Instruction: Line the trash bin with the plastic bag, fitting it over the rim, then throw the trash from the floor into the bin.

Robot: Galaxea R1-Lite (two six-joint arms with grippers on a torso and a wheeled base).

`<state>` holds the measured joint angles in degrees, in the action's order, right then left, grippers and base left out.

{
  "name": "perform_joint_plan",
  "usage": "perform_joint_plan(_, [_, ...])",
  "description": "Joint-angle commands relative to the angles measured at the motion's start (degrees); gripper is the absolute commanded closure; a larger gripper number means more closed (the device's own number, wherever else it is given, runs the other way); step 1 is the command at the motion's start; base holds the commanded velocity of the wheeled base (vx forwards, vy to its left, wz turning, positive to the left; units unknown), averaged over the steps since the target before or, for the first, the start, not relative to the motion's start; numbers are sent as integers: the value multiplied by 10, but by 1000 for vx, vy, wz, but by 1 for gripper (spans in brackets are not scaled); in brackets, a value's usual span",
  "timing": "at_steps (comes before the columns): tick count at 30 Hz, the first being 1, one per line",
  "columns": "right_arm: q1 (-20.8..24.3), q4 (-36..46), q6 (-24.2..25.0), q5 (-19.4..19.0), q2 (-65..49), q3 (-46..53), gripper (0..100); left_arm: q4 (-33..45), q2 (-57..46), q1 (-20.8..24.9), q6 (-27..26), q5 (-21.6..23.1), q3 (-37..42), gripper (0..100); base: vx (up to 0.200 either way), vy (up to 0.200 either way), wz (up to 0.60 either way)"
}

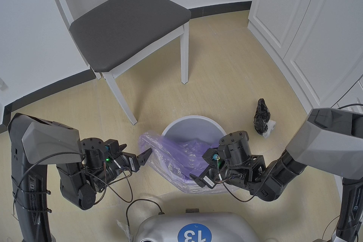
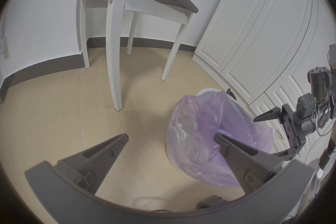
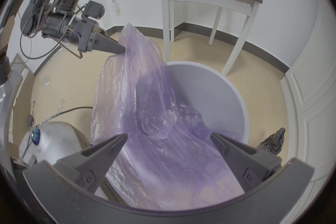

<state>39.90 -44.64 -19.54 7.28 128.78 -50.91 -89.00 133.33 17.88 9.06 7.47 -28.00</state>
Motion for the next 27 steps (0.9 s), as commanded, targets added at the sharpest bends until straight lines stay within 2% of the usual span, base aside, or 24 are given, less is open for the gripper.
perform_joint_plan(1, [-13, 1, -23, 0, -13, 9, 0, -9, 5, 6, 0, -1, 3, 0, 0, 0, 0])
perform_joint_plan(11, [-21, 1, -42, -11, -28, 12, 0, -10, -2, 15, -3, -4, 15, 0, 0, 0, 0])
perform_joint_plan(18, [-21, 3, -72, -20, -20, 11, 0, -10, -7, 8, -3, -4, 25, 0, 0, 0, 0])
perform_joint_plan(27, [-35, 47, -116, -45, -17, 6, 0, -10, -7, 13, -4, -7, 25, 0, 0, 0, 0])
